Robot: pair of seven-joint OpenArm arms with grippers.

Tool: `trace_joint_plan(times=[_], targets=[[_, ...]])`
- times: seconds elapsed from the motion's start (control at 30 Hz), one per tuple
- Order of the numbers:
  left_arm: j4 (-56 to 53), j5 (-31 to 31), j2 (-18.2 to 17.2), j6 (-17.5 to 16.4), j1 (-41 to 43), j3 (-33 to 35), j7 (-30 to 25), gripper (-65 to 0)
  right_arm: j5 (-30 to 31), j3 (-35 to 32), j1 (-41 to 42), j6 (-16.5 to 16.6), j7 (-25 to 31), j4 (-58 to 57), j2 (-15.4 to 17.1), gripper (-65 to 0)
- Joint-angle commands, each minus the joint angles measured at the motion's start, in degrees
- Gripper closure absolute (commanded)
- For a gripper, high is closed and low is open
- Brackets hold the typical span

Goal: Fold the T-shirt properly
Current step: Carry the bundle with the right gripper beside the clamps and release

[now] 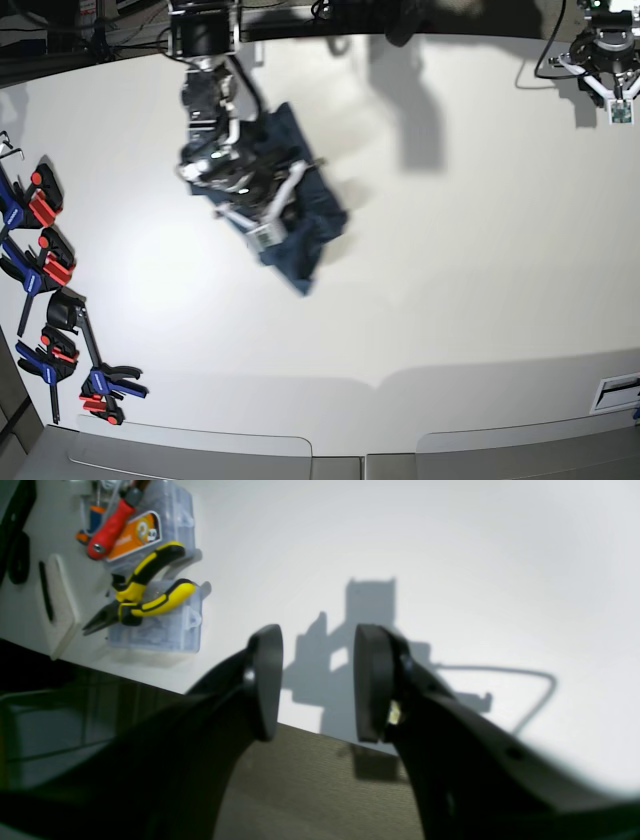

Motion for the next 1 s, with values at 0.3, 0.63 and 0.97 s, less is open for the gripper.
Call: trace_joint_plan(times=[0.3, 0.63, 0.97], targets=[[0.9, -0.5, -0.5, 0.4, 0.3, -0.4, -3.3, -22.0, 9.6, 27.5, 0.1, -0.7, -5.7, 0.3, 9.0, 0.0], [0.9, -0.8, -0.5, 0.4, 0.3, -0.4, -3.3, -22.0, 20.4, 39.0, 0.2, -0.7, -7.1, 0.3, 10.5, 0.0], [0.9, -0.8, -0.5, 0.4, 0.4, -0.4, -3.1, -22.0, 40.4, 39.0, 6.0, 5.6, -11.7, 2.0, 12.5, 0.0]])
